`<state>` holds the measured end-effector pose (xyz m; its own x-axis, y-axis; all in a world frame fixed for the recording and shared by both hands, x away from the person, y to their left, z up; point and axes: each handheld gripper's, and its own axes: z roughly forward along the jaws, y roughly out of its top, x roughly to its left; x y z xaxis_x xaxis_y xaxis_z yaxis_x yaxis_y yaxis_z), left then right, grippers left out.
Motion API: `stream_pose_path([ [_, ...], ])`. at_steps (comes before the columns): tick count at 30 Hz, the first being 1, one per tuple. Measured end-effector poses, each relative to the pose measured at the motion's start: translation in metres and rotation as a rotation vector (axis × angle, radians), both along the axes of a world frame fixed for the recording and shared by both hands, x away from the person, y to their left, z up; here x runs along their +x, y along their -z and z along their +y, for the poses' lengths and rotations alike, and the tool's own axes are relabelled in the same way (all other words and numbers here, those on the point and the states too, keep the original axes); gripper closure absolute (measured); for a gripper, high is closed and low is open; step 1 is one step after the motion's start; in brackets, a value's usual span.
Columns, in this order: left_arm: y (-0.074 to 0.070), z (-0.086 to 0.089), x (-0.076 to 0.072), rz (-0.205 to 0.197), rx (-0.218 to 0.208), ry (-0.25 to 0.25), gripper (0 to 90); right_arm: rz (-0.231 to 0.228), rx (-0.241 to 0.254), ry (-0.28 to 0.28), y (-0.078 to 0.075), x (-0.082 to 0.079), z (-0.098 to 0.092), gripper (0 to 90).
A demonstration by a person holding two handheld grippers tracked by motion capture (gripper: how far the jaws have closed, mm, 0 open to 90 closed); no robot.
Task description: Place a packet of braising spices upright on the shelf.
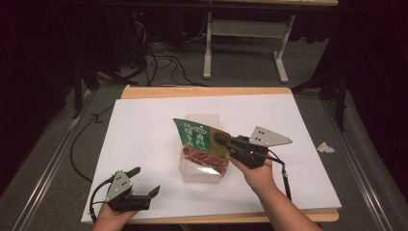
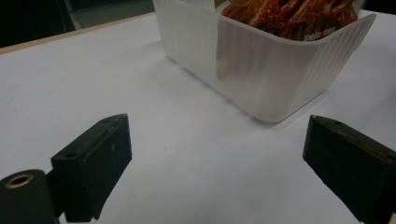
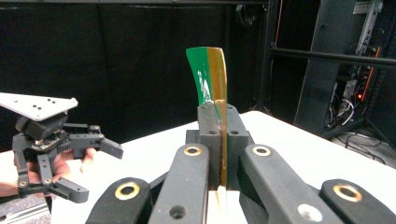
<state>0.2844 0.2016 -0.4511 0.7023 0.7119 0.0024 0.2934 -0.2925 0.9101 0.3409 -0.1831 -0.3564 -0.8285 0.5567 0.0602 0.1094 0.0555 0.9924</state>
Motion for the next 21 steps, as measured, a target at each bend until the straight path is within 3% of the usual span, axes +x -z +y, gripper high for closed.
stream_pose_path([
  [16, -0.001, 0.001, 0.000, -0.005, -0.006, 0.004, 8.5, 0.032, -0.022, 0.061, 0.020, -0.003, -0.015, 90.0],
  [21, -0.001, 0.000, 0.000, -0.003, -0.010, 0.005, 8.5, 0.017, -0.045, 0.066, 0.020, -0.005, -0.015, 86.9],
])
